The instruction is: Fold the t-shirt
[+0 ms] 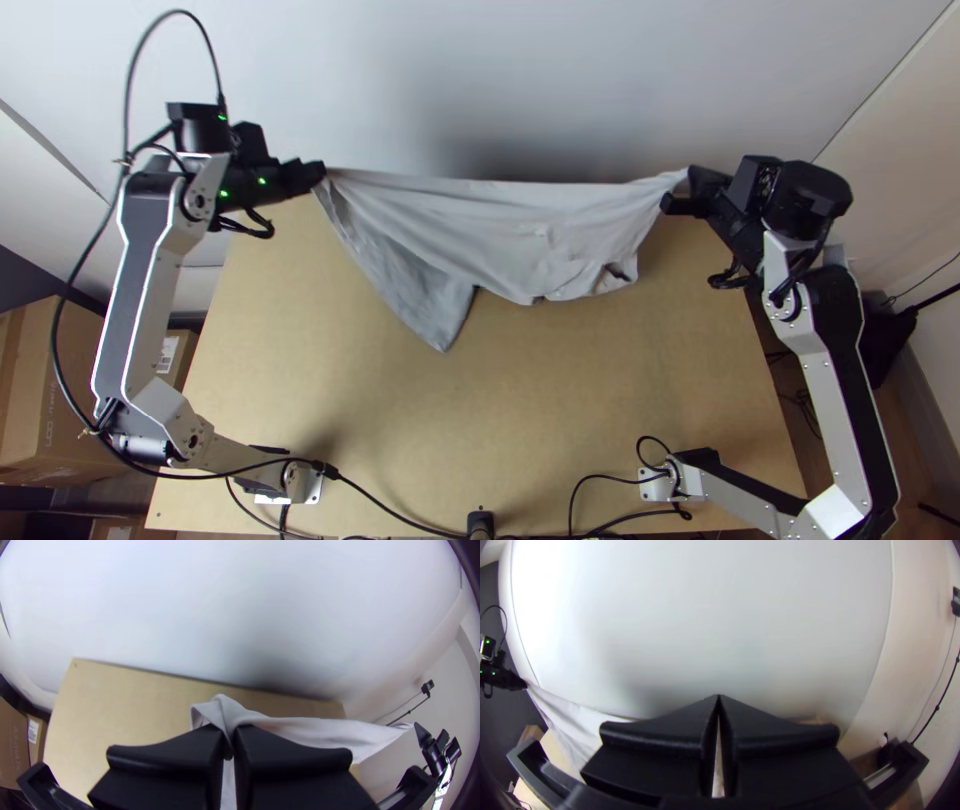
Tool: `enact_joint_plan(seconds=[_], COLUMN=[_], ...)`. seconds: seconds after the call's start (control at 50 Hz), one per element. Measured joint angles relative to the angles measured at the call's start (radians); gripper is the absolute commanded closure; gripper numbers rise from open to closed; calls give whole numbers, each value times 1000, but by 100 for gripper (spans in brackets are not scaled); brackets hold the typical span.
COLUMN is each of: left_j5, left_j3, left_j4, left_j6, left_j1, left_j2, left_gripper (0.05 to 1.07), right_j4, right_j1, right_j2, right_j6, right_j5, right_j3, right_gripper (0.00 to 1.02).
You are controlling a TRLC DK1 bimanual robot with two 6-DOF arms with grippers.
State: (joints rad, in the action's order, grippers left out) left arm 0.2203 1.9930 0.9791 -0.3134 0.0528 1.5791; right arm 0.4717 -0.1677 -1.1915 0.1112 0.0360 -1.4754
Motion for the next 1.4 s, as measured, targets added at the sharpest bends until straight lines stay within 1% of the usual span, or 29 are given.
enact_joint_plan(seconds=[0.16,0.24,0.36,0.48,0.7,0.88,0.96,1.08,1.28,1.34,1.4], left_j5=[-129,-199,-314,-367,-383,-381,-374,-359,-314,-288,-280], left_j3=[152,213,242,242,213,122,80,48,-92,-167,-282], left_j4=[-12,-61,-146,-167,-168,-179,-173,-112,-30,1,16], left_j6=[19,39,93,143,167,173,176,176,176,161,143], left_j1=[-22,-27,-27,-30,-60,-61,-61,-61,-62,-61,-50], left_j2=[19,21,-7,-73,-299,-551,-653,-774,-891,-912,-933], left_gripper=[105,105,105,105,105,105,105,105,105,105,105], right_j4=[-70,-79,-92,-91,-77,-26,23,102,231,235,219], right_j1=[-29,-41,-48,-72,-173,-230,-239,-243,-243,-243,-243], right_j2=[-37,-65,-100,-103,-3,155,218,295,328,336,366], right_j6=[-15,-15,-3,16,38,54,72,99,151,177,203], right_j5=[0,-1,-4,-3,-3,-8,-17,-34,-49,-48,-44], right_j3=[-127,-209,-334,-418,-454,-458,-467,-481,-508,-473,-368], right_gripper=[100,100,100,100,100,100,100,100,100,100,100])
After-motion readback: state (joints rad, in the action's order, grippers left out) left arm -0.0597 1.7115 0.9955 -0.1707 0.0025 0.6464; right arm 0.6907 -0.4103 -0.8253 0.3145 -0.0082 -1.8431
